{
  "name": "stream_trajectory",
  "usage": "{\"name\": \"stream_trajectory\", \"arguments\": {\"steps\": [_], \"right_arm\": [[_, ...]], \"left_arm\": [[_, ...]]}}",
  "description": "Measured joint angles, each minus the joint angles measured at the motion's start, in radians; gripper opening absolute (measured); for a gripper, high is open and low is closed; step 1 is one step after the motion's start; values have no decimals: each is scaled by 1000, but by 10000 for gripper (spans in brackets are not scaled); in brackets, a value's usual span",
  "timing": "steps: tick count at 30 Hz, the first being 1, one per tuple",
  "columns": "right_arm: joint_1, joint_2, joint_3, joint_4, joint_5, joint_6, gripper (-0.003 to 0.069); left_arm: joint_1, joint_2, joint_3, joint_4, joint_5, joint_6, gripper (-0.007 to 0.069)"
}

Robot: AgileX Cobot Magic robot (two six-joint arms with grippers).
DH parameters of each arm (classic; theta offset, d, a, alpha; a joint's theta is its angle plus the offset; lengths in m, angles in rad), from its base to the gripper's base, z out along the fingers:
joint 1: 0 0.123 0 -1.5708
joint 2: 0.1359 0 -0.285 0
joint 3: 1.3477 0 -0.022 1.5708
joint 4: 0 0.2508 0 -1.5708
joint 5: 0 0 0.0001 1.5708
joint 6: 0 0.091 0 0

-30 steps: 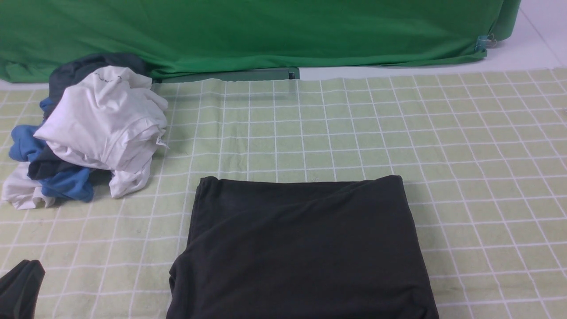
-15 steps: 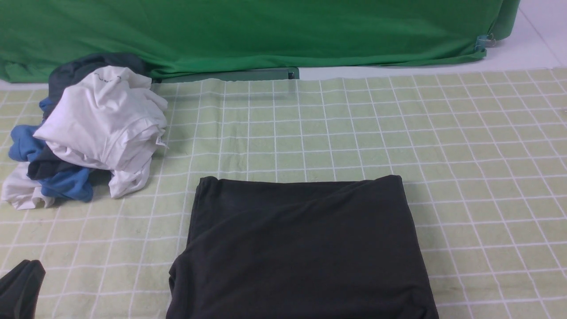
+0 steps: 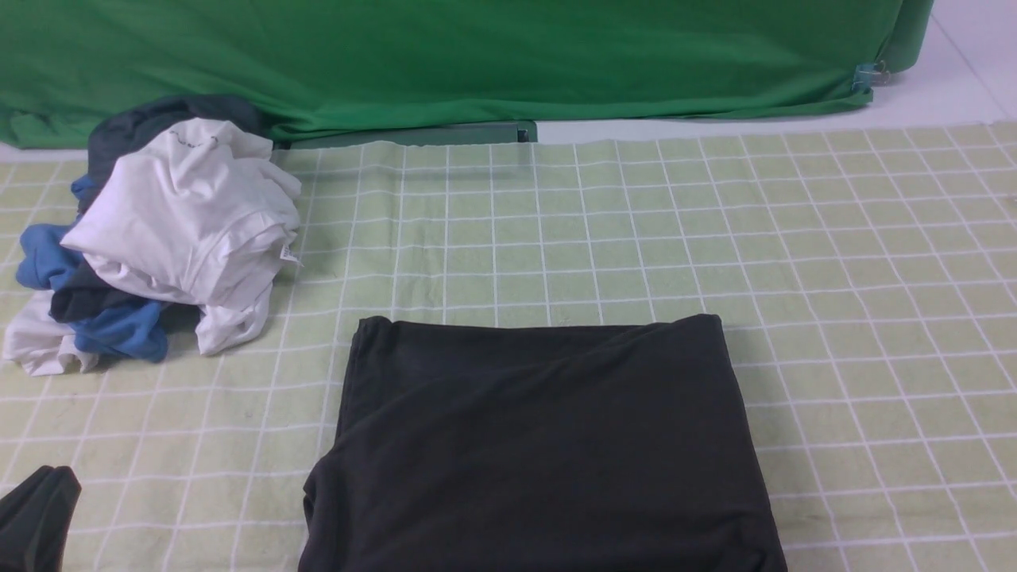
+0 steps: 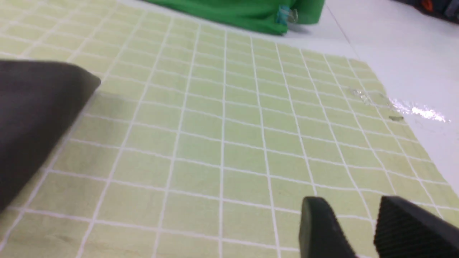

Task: Fold a long-sleeved shirt over a green coffee tablecloth.

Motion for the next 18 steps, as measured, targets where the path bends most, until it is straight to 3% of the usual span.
{"name": "stream_trajectory", "arguments": {"steps": [18], "right_arm": [[31, 0, 5, 0, -31, 23, 238]], "left_arm": [[0, 0, 0, 0, 0, 1, 16]]}}
